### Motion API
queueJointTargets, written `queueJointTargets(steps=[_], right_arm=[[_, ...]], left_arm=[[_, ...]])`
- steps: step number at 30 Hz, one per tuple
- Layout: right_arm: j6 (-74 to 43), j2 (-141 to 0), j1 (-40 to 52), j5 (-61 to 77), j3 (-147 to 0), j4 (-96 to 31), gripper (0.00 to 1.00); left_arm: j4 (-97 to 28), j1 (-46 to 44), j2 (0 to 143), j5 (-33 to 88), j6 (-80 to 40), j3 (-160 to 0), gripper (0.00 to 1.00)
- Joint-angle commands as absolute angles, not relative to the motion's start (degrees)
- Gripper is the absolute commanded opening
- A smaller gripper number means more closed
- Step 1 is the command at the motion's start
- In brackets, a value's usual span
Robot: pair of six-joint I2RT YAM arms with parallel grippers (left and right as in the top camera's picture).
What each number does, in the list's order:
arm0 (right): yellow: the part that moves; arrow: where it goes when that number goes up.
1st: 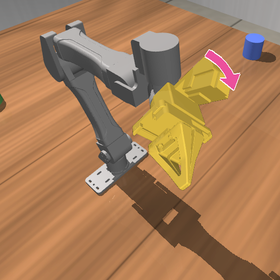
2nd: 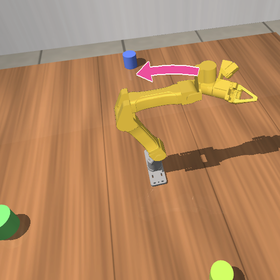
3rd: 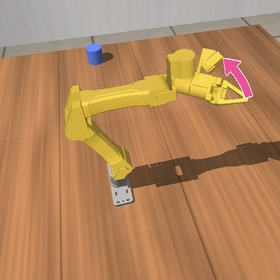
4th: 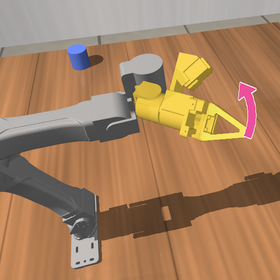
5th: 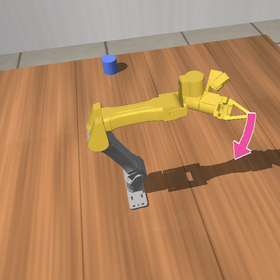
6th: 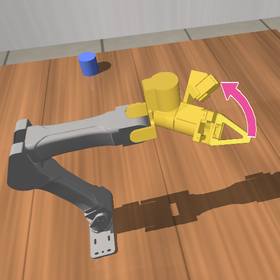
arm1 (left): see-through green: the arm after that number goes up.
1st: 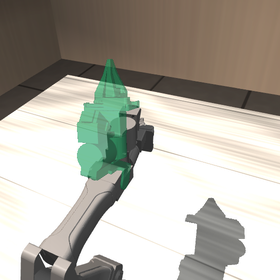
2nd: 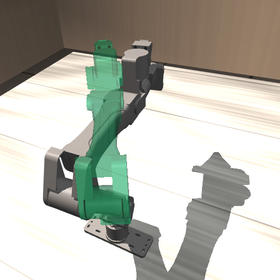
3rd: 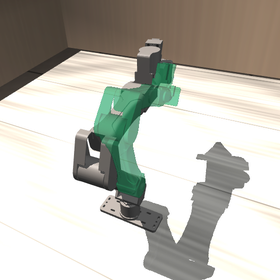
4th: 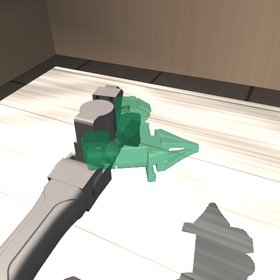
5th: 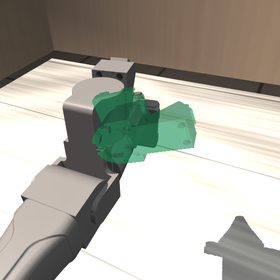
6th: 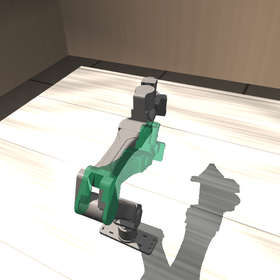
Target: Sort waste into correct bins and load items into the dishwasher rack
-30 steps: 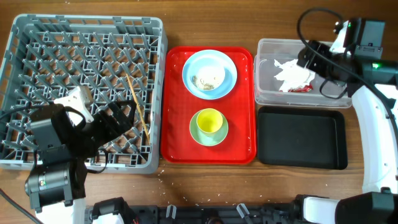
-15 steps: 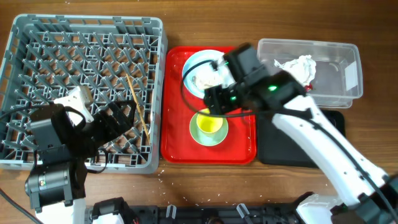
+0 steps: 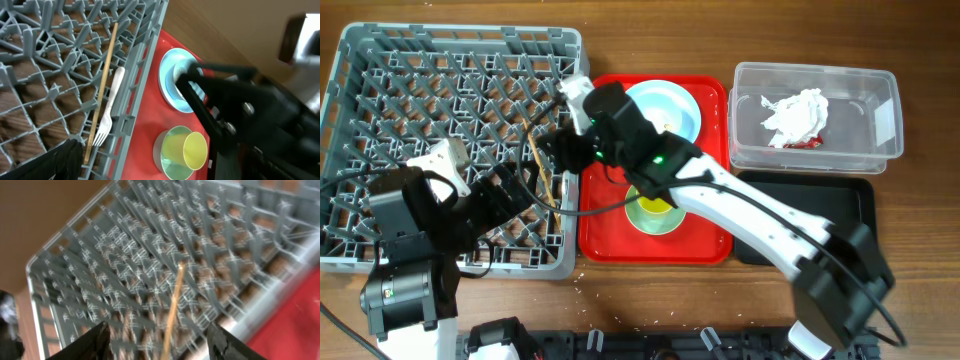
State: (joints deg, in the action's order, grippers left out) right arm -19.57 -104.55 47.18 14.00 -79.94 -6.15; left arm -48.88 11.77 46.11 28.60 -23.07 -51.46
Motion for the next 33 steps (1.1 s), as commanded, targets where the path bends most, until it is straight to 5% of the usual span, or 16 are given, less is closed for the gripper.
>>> queueJointTargets(steps=[1,12,26,33], right_arm=[[-21.4,-111.3,47.6,17.2,-80.1,1.1,0.57],[-20.9,-119.8,47.8,15.0,-80.1,15.5,0.44],[-12.1,-123.3,48.4,12.9,-86.7,7.6,0.47],[-12.1,-124.0,50.2,9.8,-86.7,8.2,0.32]], left_arm=[[-48.7,12.1,45.9,28.9,-22.8,-51.5,1.0],[-48.7,12.1,45.9,28.9,-22.8,-51.5,1.0],[-48.7,12.1,45.9,28.9,-22.8,-51.5,1.0],[-48.7,12.1,45.9,28.9,-22.8,-51.5,1.0]])
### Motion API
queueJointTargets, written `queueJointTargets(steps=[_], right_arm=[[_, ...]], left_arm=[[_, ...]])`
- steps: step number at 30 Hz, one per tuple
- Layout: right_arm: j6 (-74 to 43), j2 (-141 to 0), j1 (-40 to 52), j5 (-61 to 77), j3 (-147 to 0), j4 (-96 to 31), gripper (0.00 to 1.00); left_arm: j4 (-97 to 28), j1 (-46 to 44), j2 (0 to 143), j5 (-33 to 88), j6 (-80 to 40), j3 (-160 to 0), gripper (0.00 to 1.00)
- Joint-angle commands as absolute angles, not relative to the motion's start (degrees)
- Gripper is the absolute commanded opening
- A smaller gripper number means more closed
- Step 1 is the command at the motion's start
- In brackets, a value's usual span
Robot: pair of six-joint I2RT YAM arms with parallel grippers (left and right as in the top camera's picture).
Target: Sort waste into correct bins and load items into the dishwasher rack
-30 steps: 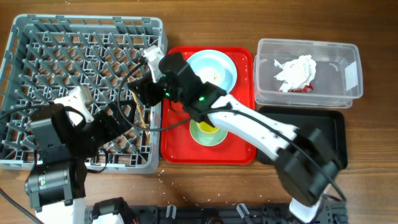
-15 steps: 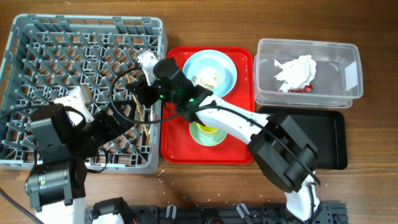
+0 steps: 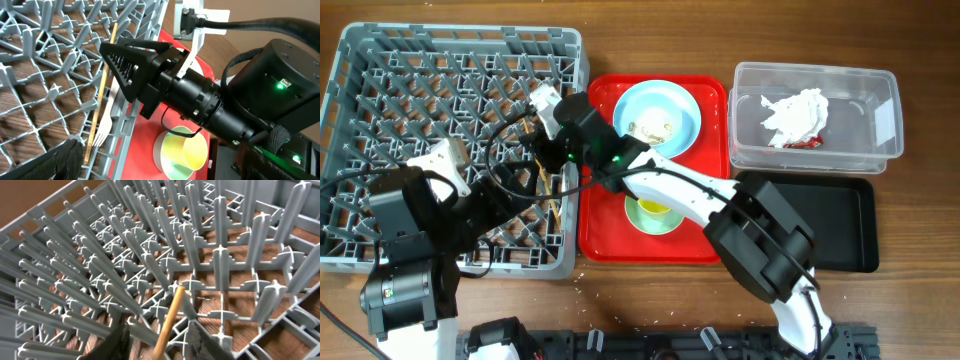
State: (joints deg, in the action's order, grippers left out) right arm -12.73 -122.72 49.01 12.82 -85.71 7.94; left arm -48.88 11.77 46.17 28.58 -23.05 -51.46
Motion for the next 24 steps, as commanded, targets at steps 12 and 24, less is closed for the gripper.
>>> queueJointTargets(steps=[12,24], right_arm=[[-12.2,-120.8,49.7,8.3,-86.7,7.4,0.04],[-26.9,-115.8,45.6,8.3,-86.7,7.8,0.05]], left_arm=[[-48.7,12.1,45.9,28.9,-22.8,-51.5,1.0],[-48.7,12.1,45.9,28.9,-22.8,-51.5,1.0]])
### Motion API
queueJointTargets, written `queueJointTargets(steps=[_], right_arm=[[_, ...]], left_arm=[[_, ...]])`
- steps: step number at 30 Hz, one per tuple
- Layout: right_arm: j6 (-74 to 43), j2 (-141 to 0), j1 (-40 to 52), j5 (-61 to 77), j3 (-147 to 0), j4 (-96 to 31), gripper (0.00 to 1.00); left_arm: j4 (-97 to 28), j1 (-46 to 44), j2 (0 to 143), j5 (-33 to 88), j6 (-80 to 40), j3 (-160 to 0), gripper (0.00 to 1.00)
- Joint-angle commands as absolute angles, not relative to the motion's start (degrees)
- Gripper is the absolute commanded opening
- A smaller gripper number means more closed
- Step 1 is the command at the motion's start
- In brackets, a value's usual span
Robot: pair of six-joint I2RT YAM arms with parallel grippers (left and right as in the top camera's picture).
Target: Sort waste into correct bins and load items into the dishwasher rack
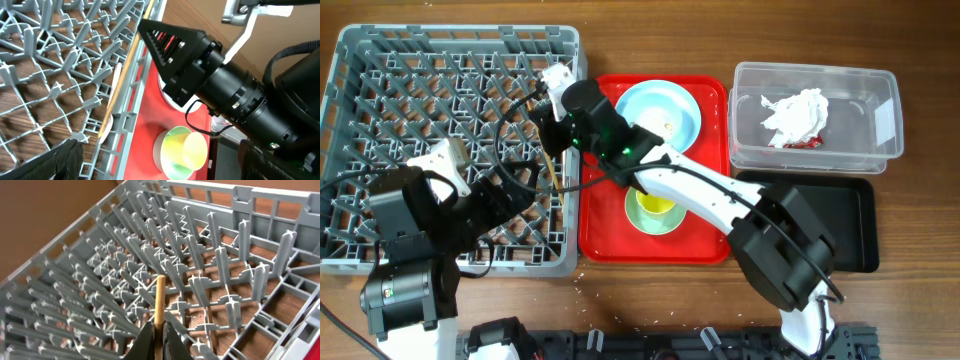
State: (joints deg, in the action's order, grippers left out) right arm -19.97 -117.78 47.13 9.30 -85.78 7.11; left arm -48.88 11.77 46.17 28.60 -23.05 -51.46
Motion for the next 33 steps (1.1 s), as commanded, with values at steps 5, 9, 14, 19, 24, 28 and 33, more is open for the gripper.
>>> queueJointTargets(steps=[5,9,14,19,24,28,33], right_arm=[[-40.2,-115.2,41.3,9.7,-86.7,7.6,0.04],[-41.2,-113.6,39.2,12.5,-87.7,7.0,0.04],[-37.4,-113.9,39.8,13.0,-87.7,-3.6,0.04],[-35.4,-113.9,39.8,15.5,-87.7,-7.9,0.77],[-24.3,-113.1,39.8,15.3,-87.7,-11.6,1.0],[-15.1,-106.8,37.9,0.9,-87.7,-26.3,1.0],[-9.0,-100.2,34.1,-4.4,-87.7,-49.2,1.0]], left_arm=[[-48.7,12.1,45.9,28.9,-22.8,-51.5,1.0],[-48.7,12.1,45.9,28.9,-22.8,-51.5,1.0],[-48.7,12.1,45.9,28.9,-22.8,-51.5,1.0],[-48.7,12.1,45.9,28.9,-22.8,-51.5,1.0],[-48.7,12.1,45.9,28.9,-22.8,-51.5,1.0],[-48.7,12.1,45.9,28.9,-22.8,-51.5,1.0],[-48.7,12.1,45.9,28.9,-22.8,-51.5,1.0]])
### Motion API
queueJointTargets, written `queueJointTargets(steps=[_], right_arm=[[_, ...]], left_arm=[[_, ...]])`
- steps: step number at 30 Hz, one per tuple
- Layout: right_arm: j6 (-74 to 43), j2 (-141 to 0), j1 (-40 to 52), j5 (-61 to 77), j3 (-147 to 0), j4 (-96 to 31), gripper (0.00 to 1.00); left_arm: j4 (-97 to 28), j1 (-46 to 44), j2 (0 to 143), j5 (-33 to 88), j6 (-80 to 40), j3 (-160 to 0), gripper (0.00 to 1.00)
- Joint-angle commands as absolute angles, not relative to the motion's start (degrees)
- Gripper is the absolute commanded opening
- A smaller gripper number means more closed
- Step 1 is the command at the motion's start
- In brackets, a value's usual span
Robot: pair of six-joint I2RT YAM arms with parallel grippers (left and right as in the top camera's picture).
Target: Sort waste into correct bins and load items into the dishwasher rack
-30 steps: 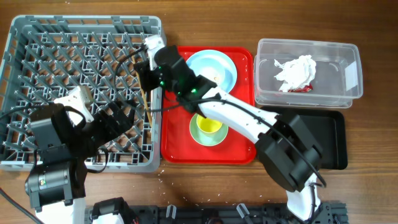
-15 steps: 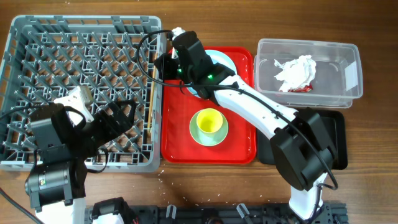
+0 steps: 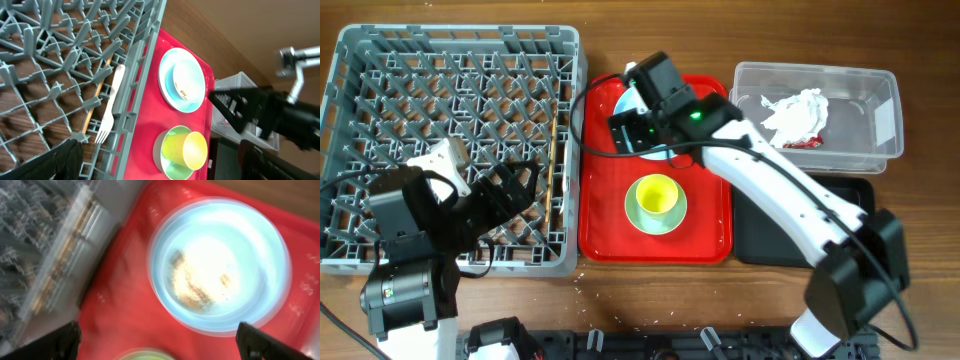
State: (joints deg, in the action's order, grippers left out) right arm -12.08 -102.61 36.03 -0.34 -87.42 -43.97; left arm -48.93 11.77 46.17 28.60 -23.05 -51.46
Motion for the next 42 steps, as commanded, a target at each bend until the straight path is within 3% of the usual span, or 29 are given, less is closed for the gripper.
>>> queueJointTargets(steps=[1,10,19,29,34,42], right_arm=[[-9.2,-100.1,32.9,-4.3,-87.7,-52.5,1.0],[-10.7,-100.1,29.4,-4.3,-87.6,-68.0,1.0],[-12.6,-100.1,29.4,-1.7,-87.6,-71.2,1.0],[-13.7,-100.1,29.4,1.8,-87.6,-66.3,1.0],[-11.6,-100.1,29.4,14.1,-87.6,-61.7,1.0],[-9.1,-94.2,29.4,15.2,-87.7,-60.8,1.0]], left_arm=[[-48.7,12.1,45.9,28.9,-22.8,-51.5,1.0],[-48.7,12.1,45.9,28.9,-22.8,-51.5,1.0],[-48.7,12.1,45.9,28.9,-22.8,-51.5,1.0],[-48.7,12.1,45.9,28.9,-22.8,-51.5,1.0],[-48.7,12.1,45.9,28.9,-22.8,-51.5,1.0],[-48.7,12.1,45.9,28.9,-22.8,-51.5,1.0]])
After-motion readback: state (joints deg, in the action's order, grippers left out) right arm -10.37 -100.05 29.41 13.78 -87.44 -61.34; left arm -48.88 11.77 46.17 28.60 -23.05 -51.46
